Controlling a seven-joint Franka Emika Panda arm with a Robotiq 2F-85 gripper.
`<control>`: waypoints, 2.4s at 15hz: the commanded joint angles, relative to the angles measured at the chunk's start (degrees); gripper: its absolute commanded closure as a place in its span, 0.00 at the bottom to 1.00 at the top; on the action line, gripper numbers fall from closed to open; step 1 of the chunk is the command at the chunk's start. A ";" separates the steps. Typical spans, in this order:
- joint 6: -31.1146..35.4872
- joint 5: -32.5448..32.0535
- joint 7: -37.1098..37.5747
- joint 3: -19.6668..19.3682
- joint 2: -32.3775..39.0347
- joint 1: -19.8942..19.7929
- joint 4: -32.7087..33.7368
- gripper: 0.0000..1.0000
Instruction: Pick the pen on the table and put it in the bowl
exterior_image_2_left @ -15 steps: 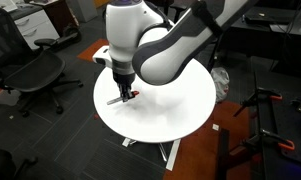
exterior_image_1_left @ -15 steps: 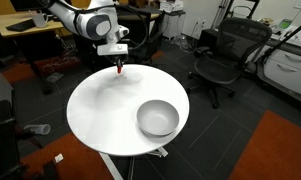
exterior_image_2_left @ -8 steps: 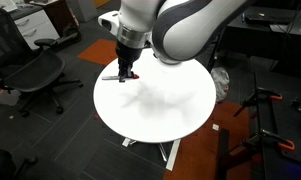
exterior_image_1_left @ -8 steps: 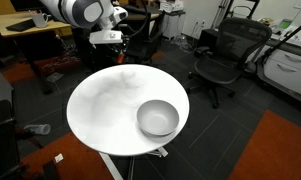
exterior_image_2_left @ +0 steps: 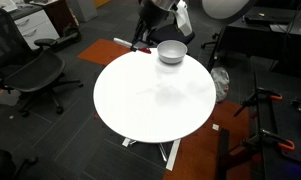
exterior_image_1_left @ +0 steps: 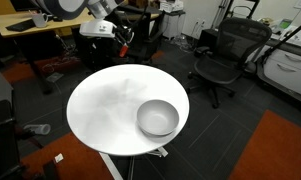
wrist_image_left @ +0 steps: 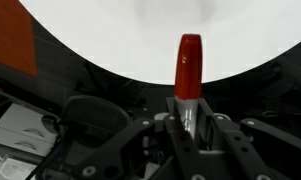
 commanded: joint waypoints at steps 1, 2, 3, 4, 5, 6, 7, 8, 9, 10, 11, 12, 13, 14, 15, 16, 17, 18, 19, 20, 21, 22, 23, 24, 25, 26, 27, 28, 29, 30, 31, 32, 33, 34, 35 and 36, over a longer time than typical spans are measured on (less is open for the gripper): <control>3.09 6.04 -0.27 2.20 -7.50 -4.34 -6.90 0.94; 3.18 8.32 -0.96 2.91 -8.67 -5.58 -7.56 0.94; 2.94 10.33 -1.14 3.10 -9.93 -6.47 -8.09 0.94; 2.73 12.79 -1.90 3.72 -10.93 -7.53 -8.43 0.94; 2.42 15.43 -2.83 4.15 -11.98 -8.53 -8.64 0.94; 2.39 17.97 -3.64 4.40 -12.74 -9.21 -8.77 0.94; 1.95 20.96 -5.05 4.83 -13.47 -10.08 -8.59 0.94; 1.66 23.84 -6.37 4.94 -14.04 -10.70 -8.39 0.94; 1.35 25.86 -7.31 4.56 -14.57 -11.04 -8.22 0.94; 0.97 28.03 -8.64 4.15 -14.98 -11.47 -7.92 0.94; 0.86 29.10 -8.82 3.47 -15.24 -11.75 -7.80 0.94; 0.77 30.03 -9.06 3.00 -15.33 -12.16 -7.64 0.94; 0.60 31.18 -9.65 2.61 -15.09 -12.76 -7.20 0.94; 0.37 31.63 -9.37 2.04 -14.62 -13.29 -6.72 0.94; 0.21 31.53 -8.78 1.45 -14.08 -13.75 -6.38 0.94; 0.09 30.51 -7.63 0.66 -13.55 -14.18 -6.19 0.94; -0.25 30.29 -7.43 0.06 -12.64 -14.62 -5.52 0.94; -0.62 29.88 -7.01 -0.65 -11.86 -14.96 -5.01 0.94; -0.94 28.97 -6.02 -1.50 -10.88 -15.24 -4.50 0.94; -1.30 28.67 -5.65 -2.20 -9.92 -15.45 -3.87 0.94; -1.78 28.36 -5.18 -2.96 -8.61 -15.56 -2.96 0.94; -2.18 27.67 -4.33 -3.87 -7.30 -15.45 -2.14 0.94; -2.78 26.87 -3.31 -4.77 -5.85 -15.27 -1.09 0.94; -3.32 26.09 -2.37 -5.63 -4.38 -14.95 0.00 0.94; -4.11 25.36 -1.34 -6.39 -2.93 -14.66 1.24 0.94; -5.17 24.96 -0.56 -6.83 -1.37 -14.57 2.66 0.94; -6.04 24.79 0.03 -7.09 0.03 -14.62 3.98 0.94; -7.07 24.81 0.44 -7.34 1.53 -14.70 5.40 0.94; -8.19 24.58 1.18 -7.79 3.10 -14.62 6.71 0.94; -9.20 24.95 1.25 -7.75 4.49 -14.83 8.02 0.94; -10.29 24.99 1.78 -7.97 5.88 -14.90 9.24 0.94; -11.14 25.05 2.14 -8.22 7.14 -14.92 10.34 0.94; -12.17 24.46 3.31 -8.01 8.43 -15.51 11.42 0.94; -12.83 24.15 4.33 -8.50 9.43 -15.33 12.15 0.94; -13.47 24.14 5.12 -8.72 10.47 -15.52 12.94 0.94; -13.84 24.10 6.09 -9.06 11.33 -15.55 13.36 0.94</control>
